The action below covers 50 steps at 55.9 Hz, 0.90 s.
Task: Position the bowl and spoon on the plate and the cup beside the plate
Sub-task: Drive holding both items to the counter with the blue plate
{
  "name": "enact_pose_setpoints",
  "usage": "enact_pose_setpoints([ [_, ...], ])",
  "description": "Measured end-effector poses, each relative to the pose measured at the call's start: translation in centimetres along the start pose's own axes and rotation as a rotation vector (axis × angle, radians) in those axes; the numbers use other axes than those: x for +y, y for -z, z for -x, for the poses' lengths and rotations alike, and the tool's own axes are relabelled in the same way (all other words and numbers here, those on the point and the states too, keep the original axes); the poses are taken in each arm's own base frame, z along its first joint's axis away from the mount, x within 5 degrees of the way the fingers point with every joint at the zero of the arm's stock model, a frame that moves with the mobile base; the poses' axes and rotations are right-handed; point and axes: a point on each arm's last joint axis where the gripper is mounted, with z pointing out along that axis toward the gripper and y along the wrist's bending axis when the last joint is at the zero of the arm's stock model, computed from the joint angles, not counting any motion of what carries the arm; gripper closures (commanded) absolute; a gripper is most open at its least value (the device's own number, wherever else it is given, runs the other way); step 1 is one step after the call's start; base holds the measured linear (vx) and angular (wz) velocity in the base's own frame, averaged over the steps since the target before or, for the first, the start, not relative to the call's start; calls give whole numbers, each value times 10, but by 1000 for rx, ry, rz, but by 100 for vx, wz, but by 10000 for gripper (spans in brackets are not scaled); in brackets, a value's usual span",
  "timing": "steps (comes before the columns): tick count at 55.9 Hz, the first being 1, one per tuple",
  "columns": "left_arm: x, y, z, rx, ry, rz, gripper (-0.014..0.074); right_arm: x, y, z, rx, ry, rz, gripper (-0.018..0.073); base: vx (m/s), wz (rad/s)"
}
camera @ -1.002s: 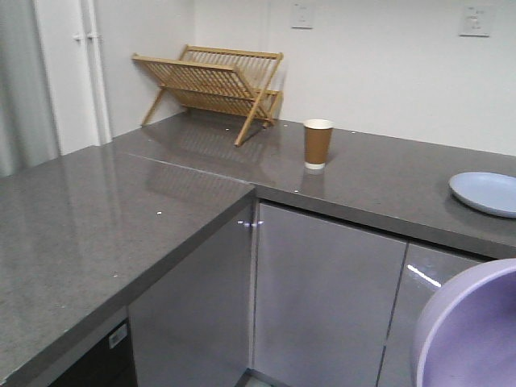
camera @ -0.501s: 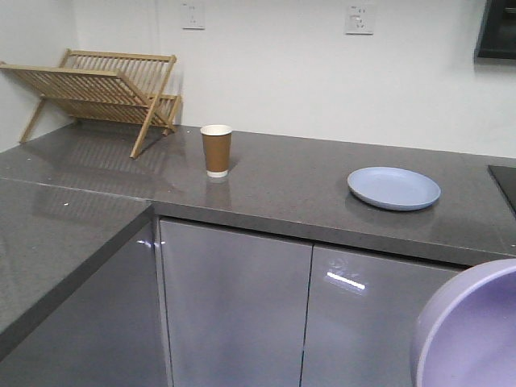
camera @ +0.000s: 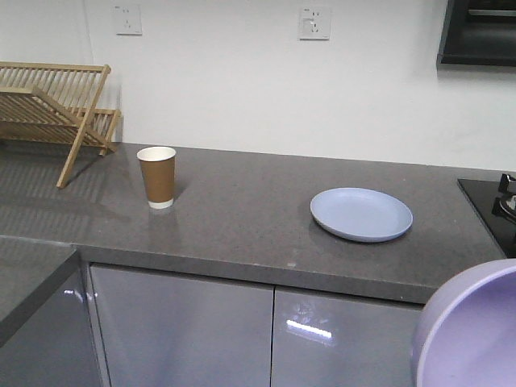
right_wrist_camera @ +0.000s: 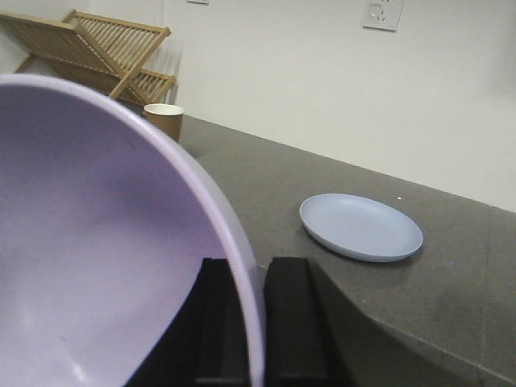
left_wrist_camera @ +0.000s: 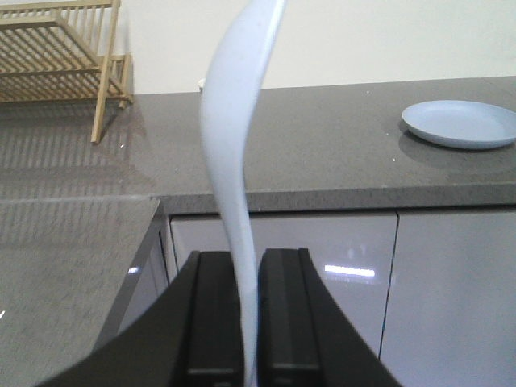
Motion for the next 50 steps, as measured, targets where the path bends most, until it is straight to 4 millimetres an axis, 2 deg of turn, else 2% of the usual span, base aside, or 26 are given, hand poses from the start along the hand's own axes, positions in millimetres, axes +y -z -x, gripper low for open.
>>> enact_pose_setpoints([
  [50,0,0,0,0,0,0,603,0,0,0,0,0,0,568,41,-12],
])
